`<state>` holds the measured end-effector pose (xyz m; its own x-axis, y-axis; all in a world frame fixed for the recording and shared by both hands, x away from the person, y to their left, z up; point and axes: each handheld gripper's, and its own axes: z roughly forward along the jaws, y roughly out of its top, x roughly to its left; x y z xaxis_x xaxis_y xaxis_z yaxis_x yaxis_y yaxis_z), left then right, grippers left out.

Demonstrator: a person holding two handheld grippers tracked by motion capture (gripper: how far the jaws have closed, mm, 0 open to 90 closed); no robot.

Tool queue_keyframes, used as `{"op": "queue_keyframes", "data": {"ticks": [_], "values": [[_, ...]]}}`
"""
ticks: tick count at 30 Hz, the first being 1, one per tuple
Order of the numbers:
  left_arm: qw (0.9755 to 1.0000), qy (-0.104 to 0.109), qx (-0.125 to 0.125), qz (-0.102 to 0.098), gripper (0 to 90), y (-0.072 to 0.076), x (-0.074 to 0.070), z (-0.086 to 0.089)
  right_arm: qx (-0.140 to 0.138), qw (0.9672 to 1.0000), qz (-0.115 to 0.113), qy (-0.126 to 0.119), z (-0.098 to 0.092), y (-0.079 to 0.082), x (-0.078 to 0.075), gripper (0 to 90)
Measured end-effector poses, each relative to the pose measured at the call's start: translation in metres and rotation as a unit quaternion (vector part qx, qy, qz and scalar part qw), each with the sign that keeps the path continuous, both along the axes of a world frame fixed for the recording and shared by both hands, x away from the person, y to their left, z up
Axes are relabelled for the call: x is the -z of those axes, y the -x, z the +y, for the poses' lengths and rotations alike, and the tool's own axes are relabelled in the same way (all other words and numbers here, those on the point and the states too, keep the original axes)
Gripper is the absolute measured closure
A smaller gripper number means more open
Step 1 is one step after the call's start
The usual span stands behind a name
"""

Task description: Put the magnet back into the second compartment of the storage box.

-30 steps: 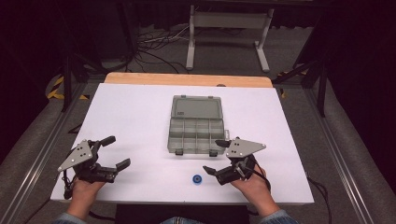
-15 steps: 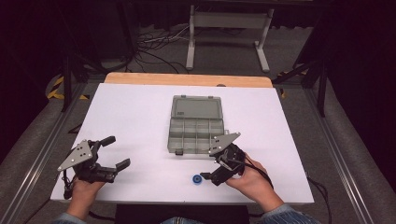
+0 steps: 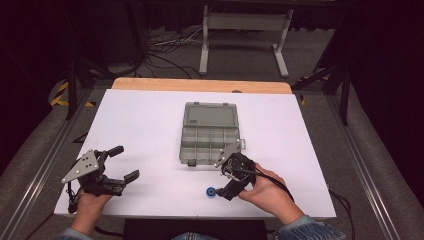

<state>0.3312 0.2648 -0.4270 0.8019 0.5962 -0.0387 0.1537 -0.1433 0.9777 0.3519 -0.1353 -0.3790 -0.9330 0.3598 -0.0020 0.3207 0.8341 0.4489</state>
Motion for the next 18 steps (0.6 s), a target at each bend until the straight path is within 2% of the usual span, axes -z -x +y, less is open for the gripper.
{"op": "queue_keyframes", "data": {"ticks": [5,18], "values": [[1.0,0.001,0.001,0.002,2.2,0.0,0.0,0.0,-0.016,0.9998,0.003,-0.012,0.006,0.005,0.008,17.9],[1.0,0.003,0.001,0.001,2.2,0.0,0.001,0.0,-0.033,0.9992,0.019,0.009,0.022,0.006,0.034,23.6]]}}
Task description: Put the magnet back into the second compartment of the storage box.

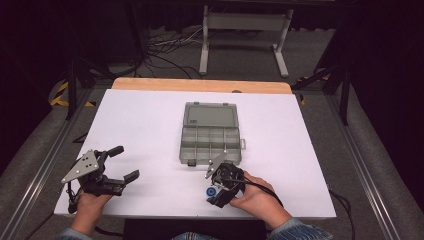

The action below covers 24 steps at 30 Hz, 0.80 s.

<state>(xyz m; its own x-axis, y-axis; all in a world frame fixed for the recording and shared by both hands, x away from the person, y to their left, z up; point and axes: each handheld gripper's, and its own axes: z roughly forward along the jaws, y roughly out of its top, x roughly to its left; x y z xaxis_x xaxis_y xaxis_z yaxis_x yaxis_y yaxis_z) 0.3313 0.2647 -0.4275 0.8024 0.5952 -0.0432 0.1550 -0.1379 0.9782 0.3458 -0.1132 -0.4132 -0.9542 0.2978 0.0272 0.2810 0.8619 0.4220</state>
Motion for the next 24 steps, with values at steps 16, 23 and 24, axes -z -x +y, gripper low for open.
{"op": "queue_keyframes", "data": {"ticks": [16,23,24], "values": [[1.0,-0.001,0.001,0.001,2.2,0.0,0.0,0.0,-0.003,0.9996,0.002,0.027,0.009,-0.002,0.017,39.1],[1.0,-0.004,0.002,0.002,2.2,0.0,0.0,0.0,-0.003,0.9994,-0.014,0.031,0.011,-0.003,0.018,51.8],[1.0,-0.003,0.002,0.002,2.2,0.0,0.0,0.0,-0.005,0.9994,-0.014,0.03,0.011,-0.002,0.018,53.2]]}}
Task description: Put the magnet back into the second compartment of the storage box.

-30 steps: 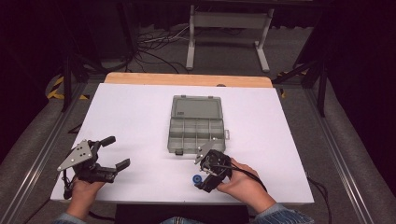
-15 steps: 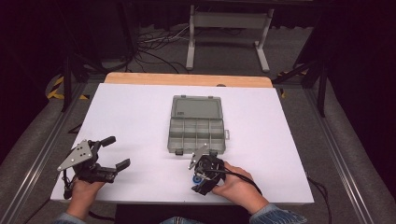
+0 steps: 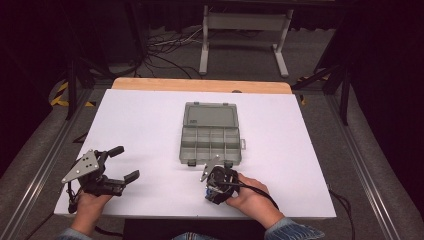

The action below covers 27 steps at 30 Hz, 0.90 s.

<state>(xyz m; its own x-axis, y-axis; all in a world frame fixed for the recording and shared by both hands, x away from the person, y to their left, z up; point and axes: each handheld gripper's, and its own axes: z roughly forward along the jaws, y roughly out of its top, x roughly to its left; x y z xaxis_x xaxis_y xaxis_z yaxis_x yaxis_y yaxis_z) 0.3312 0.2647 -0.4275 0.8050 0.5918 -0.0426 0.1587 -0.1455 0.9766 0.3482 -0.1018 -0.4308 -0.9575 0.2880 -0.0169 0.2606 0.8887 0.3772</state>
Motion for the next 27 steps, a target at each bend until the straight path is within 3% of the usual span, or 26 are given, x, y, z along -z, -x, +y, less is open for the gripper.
{"op": "queue_keyframes", "data": {"ticks": [5,17,27], "values": [[1.0,0.0,0.0,0.0,2.2,0.0,0.0,0.0,-0.003,1.0,0.001,-0.002,0.001,0.001,-0.001,61.9],[1.0,0.001,0.0,0.0,2.3,0.0,0.0,0.0,-0.004,1.0,0.0,-0.004,0.0,0.0,-0.002,62.8],[1.0,0.002,0.0,0.0,2.3,0.0,0.0,0.0,-0.008,0.9998,-0.003,-0.02,-0.003,-0.002,-0.019,62.7]]}}
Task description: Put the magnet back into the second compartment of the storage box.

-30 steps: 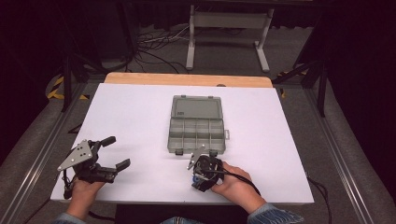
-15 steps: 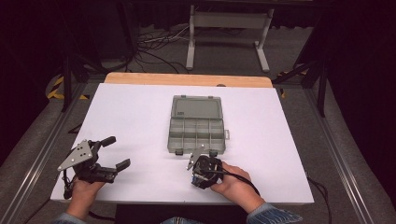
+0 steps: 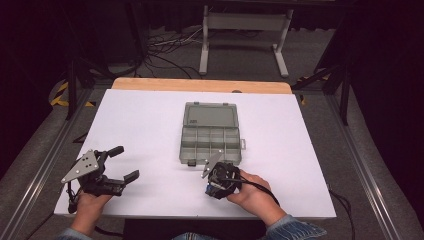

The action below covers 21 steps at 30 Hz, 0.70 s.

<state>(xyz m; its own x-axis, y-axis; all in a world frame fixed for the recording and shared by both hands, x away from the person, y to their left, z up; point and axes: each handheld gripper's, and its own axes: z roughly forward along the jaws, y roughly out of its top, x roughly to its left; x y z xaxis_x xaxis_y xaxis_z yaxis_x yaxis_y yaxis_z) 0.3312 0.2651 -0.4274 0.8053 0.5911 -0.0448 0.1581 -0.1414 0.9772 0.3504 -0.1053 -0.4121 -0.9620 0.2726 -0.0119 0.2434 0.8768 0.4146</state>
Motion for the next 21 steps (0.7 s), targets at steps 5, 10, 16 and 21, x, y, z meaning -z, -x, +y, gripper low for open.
{"op": "queue_keyframes", "data": {"ticks": [5,10,16,21], "values": [[1.0,0.0,0.0,0.0,2.3,0.0,0.0,0.0,0.004,1.0,-0.001,-0.006,-0.002,-0.001,-0.008,62.7],[1.0,-0.001,0.001,0.001,2.3,0.0,0.0,0.0,0.008,0.9998,-0.008,-0.017,-0.005,-0.004,-0.016,62.7],[1.0,-0.001,0.001,0.002,2.3,0.0,0.0,0.0,0.011,0.9997,-0.01,-0.019,-0.007,-0.005,-0.023,62.6],[1.0,0.001,0.001,0.002,2.3,0.0,0.0,0.001,0.008,0.9996,-0.014,-0.022,-0.008,-0.006,-0.028,62.7]]}}
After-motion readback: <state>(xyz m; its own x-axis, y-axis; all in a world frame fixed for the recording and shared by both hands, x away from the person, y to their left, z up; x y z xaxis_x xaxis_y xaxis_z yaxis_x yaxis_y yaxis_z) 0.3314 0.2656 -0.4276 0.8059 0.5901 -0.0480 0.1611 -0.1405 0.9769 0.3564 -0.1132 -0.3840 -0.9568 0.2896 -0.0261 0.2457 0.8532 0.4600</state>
